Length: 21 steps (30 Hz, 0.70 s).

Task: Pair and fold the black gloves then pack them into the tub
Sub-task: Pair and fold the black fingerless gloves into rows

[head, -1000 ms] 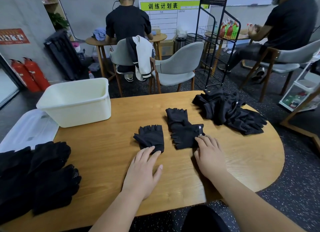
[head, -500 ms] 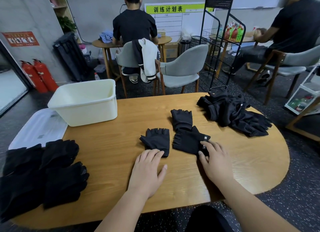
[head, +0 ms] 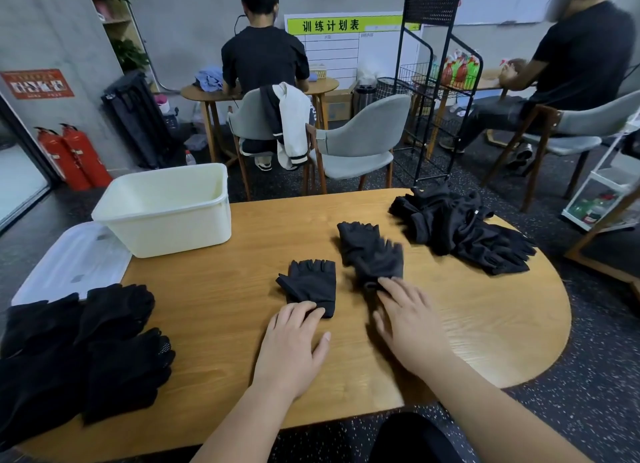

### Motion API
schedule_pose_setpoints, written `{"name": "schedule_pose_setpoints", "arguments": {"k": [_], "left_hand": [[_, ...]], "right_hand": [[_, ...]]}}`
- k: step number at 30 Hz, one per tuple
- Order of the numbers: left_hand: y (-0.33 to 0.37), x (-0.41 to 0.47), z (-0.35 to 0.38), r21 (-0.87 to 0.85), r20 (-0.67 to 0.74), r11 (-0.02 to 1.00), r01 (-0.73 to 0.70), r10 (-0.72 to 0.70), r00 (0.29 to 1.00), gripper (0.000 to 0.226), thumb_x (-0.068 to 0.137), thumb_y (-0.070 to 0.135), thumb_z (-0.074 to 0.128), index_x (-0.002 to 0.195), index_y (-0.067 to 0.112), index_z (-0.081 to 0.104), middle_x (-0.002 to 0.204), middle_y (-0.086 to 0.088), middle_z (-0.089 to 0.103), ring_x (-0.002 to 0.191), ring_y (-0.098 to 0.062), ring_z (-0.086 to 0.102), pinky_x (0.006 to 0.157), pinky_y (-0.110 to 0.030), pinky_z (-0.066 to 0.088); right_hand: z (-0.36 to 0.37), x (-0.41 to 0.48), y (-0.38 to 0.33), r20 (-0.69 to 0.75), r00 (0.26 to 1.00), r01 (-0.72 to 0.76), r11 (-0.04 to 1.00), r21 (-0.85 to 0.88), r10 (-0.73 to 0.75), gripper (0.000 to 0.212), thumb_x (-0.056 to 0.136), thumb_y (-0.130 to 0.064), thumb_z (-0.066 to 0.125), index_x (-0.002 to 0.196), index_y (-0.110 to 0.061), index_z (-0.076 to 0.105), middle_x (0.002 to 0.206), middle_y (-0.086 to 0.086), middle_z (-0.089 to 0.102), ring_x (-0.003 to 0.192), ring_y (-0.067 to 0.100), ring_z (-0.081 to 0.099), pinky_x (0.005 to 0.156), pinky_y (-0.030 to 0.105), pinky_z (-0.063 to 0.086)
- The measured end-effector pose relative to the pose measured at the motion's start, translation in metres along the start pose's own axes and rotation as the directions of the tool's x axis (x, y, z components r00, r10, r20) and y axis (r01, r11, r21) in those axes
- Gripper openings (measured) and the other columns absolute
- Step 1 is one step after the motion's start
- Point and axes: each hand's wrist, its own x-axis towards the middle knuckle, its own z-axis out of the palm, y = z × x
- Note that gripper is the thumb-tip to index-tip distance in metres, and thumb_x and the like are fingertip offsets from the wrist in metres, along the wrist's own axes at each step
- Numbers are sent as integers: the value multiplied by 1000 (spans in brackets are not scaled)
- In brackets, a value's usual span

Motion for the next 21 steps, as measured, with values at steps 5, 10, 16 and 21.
{"name": "schedule_pose_setpoints", "arguments": {"k": [5, 10, 16, 21], "left_hand": [[0, 1, 0, -13, -6, 1000, 8, -8, 1000, 55, 107, 57, 30, 153, 34, 49, 154, 17, 40, 145, -9, 31, 123, -36, 32], [0, 2, -2, 3, 4, 1000, 7, -7, 1000, 54, 108, 56, 29, 154, 34, 46, 155, 18, 37, 145, -9, 29, 123, -35, 31], [2, 2, -3, 11, -4, 1000, 22, -22, 1000, 53, 108, 54, 28, 153, 34, 48, 155, 17, 39, 144, -9, 30, 122, -33, 31], [2, 3, -4, 4, -12, 1000, 23, -23, 1000, 53, 107, 54, 28, 150, 34, 52, 153, 16, 42, 143, -9, 32, 121, -33, 32]], "right_hand": [[13, -3, 2, 79, 996, -56, 996, 65, 51, 57, 107, -50, 32, 151, -21, 53, 168, -7, 33, 154, 15, 30, 120, 36, 37], [17, 9, -8, 129, 991, -42, 993, 108, 28, 61, 108, -54, 35, 157, -20, 44, 170, -8, 25, 156, 14, 25, 120, 36, 40], [29, 43, -23, 216, 976, -41, 989, 145, 9, 71, 108, -60, 29, 161, -13, 36, 173, -1, 19, 162, 18, 10, 131, 36, 17], [33, 82, -27, 267, 963, -30, 974, 225, -33, 71, 110, -56, 30, 161, -8, 34, 174, 0, 16, 162, 18, 5, 131, 37, 15]]}}
